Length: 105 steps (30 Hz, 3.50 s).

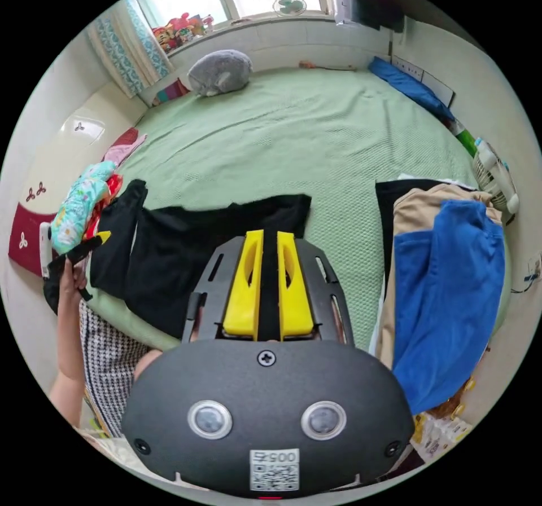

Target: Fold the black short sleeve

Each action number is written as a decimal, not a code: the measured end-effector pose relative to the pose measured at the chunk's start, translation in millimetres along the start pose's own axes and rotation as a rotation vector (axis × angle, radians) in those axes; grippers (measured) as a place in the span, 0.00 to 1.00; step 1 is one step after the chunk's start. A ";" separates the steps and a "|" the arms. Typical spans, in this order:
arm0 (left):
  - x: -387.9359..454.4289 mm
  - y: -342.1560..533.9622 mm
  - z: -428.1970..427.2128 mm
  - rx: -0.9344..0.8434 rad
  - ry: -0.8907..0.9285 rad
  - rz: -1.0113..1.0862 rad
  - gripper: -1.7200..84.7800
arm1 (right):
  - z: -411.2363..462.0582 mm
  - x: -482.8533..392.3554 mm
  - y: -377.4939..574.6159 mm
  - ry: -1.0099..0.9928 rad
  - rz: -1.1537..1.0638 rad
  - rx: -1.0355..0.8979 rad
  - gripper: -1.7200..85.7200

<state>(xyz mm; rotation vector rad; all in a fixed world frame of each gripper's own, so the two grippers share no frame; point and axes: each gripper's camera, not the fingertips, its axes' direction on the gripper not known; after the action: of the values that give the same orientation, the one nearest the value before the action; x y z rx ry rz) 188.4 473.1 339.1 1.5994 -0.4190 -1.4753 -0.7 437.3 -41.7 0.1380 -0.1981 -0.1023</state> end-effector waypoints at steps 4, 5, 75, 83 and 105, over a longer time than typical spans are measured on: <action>17.2 35.3 31.5 -0.092 0.011 0.091 0.14 | 14.8 9.3 53.2 -0.016 -0.082 -0.094 0.09; 22.5 47.2 40.2 -0.131 0.022 0.113 0.15 | 18.1 14.7 69.1 -0.030 -0.087 -0.121 0.10; 421.9 71.3 191.1 -0.247 0.178 0.440 0.07 | 89.6 92.1 -155.0 -0.430 0.208 -0.347 0.14; 358.7 81.2 153.7 -0.155 0.225 0.473 0.07 | 78.0 22.5 -177.5 -0.270 0.094 -0.228 0.06; 61.5 164.1 60.7 -0.113 -0.021 0.042 0.11 | 206.2 -375.4 -197.7 0.003 -0.386 -0.232 0.07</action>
<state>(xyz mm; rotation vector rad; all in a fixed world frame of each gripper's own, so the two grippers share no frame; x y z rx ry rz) 198.3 314.9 435.4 1.4786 -0.3718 -1.4600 -425.9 259.5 58.7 -0.0563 -0.1538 -0.5077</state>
